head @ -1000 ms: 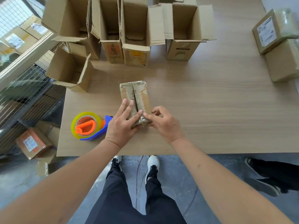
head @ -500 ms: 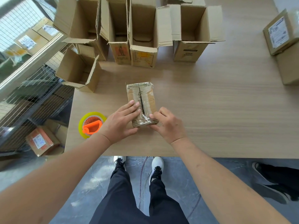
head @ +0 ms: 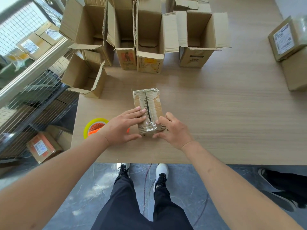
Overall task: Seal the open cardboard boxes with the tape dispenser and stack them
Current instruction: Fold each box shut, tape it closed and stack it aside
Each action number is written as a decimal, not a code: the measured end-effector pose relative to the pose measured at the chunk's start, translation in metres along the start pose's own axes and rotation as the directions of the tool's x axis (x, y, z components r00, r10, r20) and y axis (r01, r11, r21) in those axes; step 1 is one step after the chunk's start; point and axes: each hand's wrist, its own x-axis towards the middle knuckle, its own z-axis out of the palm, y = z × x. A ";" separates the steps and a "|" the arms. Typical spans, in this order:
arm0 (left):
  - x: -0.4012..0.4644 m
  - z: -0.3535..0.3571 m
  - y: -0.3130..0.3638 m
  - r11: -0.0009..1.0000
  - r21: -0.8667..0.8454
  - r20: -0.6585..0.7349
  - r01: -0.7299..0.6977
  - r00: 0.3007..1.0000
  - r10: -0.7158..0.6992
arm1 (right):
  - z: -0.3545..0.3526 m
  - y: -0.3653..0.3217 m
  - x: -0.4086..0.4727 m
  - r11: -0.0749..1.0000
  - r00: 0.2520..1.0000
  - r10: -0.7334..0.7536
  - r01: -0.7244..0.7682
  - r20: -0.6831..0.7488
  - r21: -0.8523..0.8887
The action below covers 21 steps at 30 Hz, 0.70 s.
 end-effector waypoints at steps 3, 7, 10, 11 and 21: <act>0.004 -0.002 -0.002 1.000 0.017 0.009 -0.018 1.000 0.018 | -0.013 0.006 -0.001 1.000 0.998 -0.013 0.011 0.069 0.026; 0.010 -0.006 -0.005 1.000 0.019 0.000 -0.020 1.000 0.020 | -0.018 -0.001 -0.002 0.996 0.995 0.041 -0.048 0.088 0.073; 0.017 -0.008 -0.008 0.998 0.051 -0.011 -0.042 0.999 0.043 | -0.015 -0.006 -0.003 0.990 0.993 0.084 -0.094 0.089 0.108; 0.019 -0.008 -0.008 0.997 0.062 -0.019 -0.043 0.999 0.045 | -0.015 -0.008 -0.003 0.988 0.991 0.099 -0.109 0.087 0.113; 0.039 0.020 0.057 0.982 0.187 -0.179 0.017 0.984 0.017 | -0.039 -0.002 -0.027 0.935 0.948 0.305 -0.279 0.096 -0.218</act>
